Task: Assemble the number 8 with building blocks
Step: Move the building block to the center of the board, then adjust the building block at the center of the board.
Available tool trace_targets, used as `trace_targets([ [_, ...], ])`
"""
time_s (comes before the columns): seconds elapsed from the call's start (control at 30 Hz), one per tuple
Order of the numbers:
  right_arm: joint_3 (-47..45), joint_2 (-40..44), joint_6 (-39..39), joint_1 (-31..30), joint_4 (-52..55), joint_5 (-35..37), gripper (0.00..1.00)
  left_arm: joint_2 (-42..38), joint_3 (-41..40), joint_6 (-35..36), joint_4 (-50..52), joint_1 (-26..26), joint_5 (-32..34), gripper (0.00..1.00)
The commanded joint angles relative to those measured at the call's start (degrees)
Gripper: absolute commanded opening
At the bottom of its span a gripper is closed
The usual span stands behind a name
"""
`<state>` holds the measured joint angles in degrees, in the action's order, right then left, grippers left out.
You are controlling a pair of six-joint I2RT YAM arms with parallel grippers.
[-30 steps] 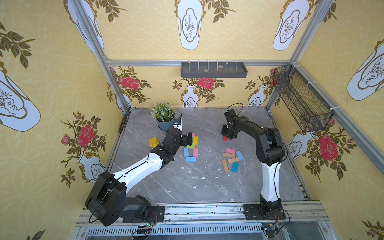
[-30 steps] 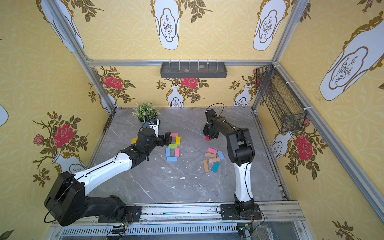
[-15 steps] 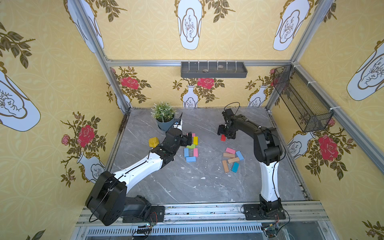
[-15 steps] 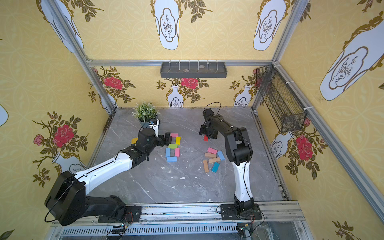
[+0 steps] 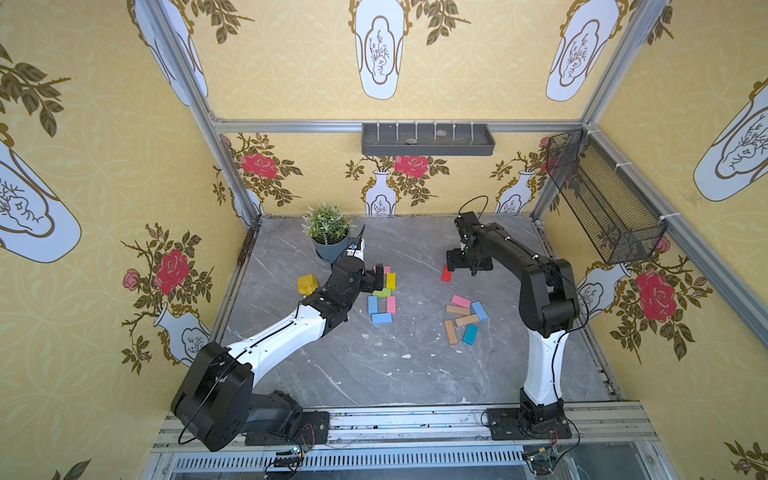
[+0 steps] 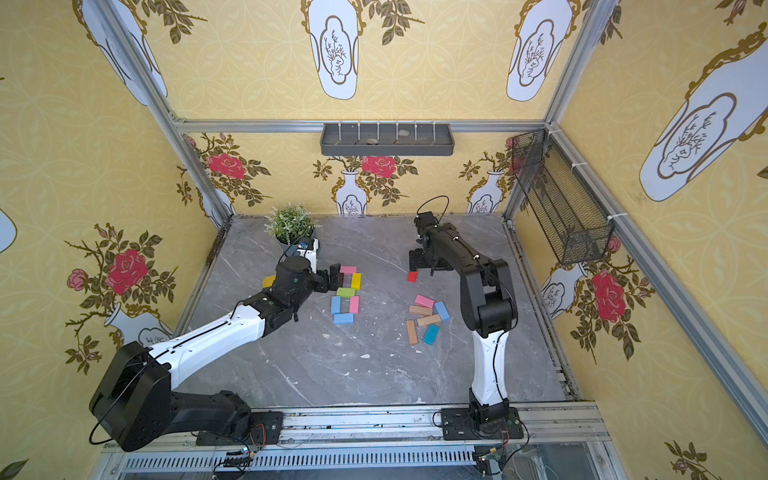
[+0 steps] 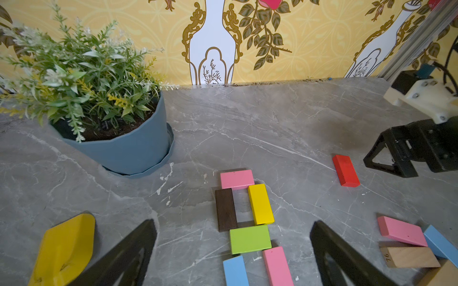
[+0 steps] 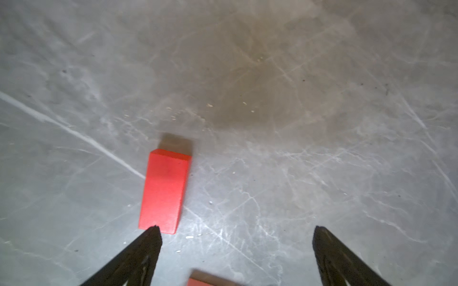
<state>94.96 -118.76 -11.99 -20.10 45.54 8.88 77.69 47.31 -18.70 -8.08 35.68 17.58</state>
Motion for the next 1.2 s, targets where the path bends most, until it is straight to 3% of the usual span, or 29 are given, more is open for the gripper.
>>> trace_targets([
  [0.0,-0.4,-0.3,0.6,0.1,1.8,2.9,0.98,0.4,0.1,-0.1,-0.7,0.0,0.5,1.0],
  [1.17,4.4,-7.7,-2.6,-4.9,2.0,-0.6,0.97,1.3,0.6,0.0,-0.6,-0.1,0.3,1.0],
])
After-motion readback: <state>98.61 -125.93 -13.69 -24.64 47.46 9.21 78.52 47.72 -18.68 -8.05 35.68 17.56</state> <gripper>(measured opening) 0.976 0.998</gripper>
